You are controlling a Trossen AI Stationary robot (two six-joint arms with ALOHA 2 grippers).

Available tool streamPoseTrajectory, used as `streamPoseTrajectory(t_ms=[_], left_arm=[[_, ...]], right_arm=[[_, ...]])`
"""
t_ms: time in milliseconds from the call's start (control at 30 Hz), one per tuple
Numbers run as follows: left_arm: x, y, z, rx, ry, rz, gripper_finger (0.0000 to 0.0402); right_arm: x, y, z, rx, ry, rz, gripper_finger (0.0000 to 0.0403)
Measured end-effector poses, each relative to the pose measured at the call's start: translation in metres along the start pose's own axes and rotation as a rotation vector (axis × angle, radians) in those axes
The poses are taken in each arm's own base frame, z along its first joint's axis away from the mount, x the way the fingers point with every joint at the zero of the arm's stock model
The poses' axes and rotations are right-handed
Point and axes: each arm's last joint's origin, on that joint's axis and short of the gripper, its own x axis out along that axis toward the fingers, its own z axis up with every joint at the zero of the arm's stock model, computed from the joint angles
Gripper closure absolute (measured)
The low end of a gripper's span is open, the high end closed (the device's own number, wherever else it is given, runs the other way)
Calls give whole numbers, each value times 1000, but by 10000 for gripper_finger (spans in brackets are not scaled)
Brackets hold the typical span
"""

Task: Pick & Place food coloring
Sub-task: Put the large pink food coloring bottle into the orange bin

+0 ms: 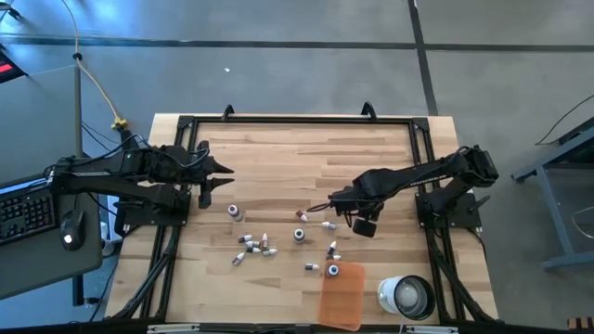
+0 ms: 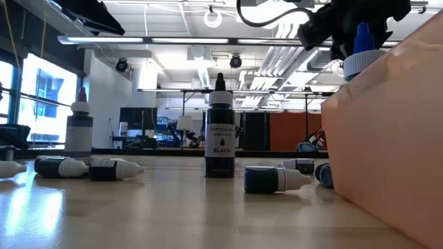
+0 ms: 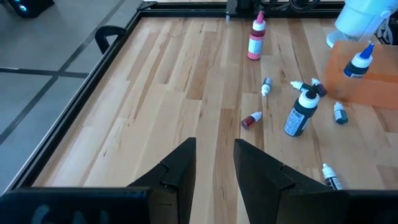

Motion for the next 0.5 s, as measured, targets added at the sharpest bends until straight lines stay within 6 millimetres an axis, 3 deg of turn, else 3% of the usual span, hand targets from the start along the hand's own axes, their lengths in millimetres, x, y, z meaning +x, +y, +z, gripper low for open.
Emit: streamPoseTrajectory(t_ms=[500], left_arm=[[0, 0, -1, 2, 11, -6, 294]], right_arm=[[0, 0, 0, 77, -6, -9, 316]])
